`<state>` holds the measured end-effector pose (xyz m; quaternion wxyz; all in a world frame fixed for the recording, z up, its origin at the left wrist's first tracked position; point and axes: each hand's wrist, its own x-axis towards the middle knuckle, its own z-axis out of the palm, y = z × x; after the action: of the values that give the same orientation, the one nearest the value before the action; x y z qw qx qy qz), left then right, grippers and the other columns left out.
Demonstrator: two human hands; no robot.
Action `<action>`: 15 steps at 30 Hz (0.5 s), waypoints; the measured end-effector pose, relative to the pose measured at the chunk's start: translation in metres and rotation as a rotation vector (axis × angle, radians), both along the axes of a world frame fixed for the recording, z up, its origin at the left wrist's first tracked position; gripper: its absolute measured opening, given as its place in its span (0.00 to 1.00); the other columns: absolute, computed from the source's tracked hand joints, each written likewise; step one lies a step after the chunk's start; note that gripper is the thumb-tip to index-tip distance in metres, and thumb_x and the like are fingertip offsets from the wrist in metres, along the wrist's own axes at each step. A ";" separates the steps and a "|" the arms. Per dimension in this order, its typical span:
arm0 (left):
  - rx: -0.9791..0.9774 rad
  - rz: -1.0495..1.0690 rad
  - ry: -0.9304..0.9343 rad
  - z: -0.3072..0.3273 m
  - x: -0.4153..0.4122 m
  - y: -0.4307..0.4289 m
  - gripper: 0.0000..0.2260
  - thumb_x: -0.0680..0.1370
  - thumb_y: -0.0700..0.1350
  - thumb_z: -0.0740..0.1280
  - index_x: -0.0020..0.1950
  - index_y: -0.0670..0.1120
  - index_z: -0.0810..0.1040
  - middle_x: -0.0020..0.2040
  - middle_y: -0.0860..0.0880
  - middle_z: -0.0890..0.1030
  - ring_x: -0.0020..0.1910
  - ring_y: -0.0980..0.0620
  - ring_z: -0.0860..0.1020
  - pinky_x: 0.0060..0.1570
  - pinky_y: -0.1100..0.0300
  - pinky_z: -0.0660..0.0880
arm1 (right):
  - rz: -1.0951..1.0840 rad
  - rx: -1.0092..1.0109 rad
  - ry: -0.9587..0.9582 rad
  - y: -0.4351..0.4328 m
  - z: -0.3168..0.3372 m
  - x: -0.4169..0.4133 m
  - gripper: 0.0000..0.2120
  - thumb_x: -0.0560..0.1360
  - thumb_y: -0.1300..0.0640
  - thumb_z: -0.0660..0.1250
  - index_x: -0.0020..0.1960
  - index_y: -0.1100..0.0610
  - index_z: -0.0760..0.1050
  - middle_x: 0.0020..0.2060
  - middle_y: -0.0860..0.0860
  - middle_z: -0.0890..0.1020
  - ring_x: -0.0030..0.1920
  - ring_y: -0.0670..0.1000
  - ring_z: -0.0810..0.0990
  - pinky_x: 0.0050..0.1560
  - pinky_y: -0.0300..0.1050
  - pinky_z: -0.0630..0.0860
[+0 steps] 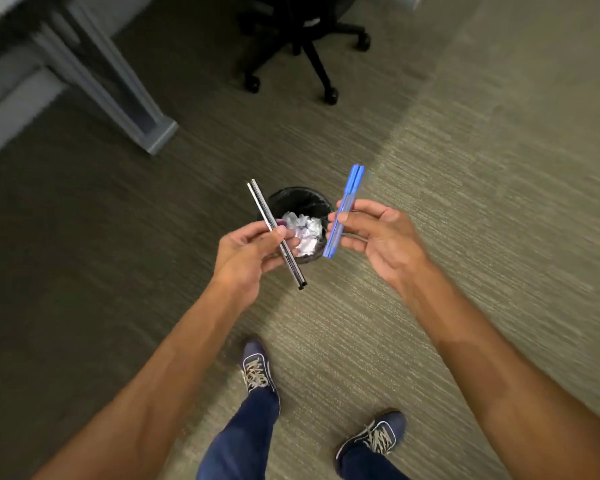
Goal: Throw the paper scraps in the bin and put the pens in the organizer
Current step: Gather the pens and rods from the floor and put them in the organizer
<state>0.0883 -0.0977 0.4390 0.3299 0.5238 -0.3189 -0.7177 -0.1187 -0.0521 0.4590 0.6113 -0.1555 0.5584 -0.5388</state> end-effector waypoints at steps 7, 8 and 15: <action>-0.095 0.120 -0.015 0.138 0.104 -0.042 0.04 0.79 0.35 0.70 0.53 0.39 0.82 0.42 0.43 0.88 0.43 0.46 0.88 0.46 0.51 0.85 | 0.107 -0.098 0.030 -0.063 0.131 0.102 0.08 0.72 0.71 0.70 0.49 0.62 0.80 0.41 0.57 0.86 0.39 0.54 0.87 0.41 0.49 0.85; -0.102 0.143 -0.013 0.156 0.119 -0.045 0.04 0.78 0.35 0.70 0.53 0.39 0.83 0.42 0.43 0.88 0.43 0.46 0.88 0.46 0.52 0.85 | 0.118 -0.112 0.029 -0.071 0.148 0.115 0.08 0.73 0.71 0.70 0.49 0.63 0.80 0.42 0.58 0.86 0.39 0.54 0.87 0.40 0.49 0.84; -0.170 0.266 -0.020 0.264 0.208 -0.059 0.07 0.79 0.37 0.71 0.56 0.38 0.82 0.45 0.42 0.88 0.46 0.45 0.88 0.45 0.54 0.84 | 0.175 -0.202 0.062 -0.111 0.246 0.204 0.10 0.72 0.70 0.71 0.53 0.66 0.78 0.43 0.60 0.86 0.41 0.57 0.87 0.40 0.50 0.83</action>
<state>0.2961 -0.1562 0.7034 0.4622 0.5387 -0.3097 -0.6327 0.0853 -0.1634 0.7049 0.6196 -0.2809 0.5041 -0.5321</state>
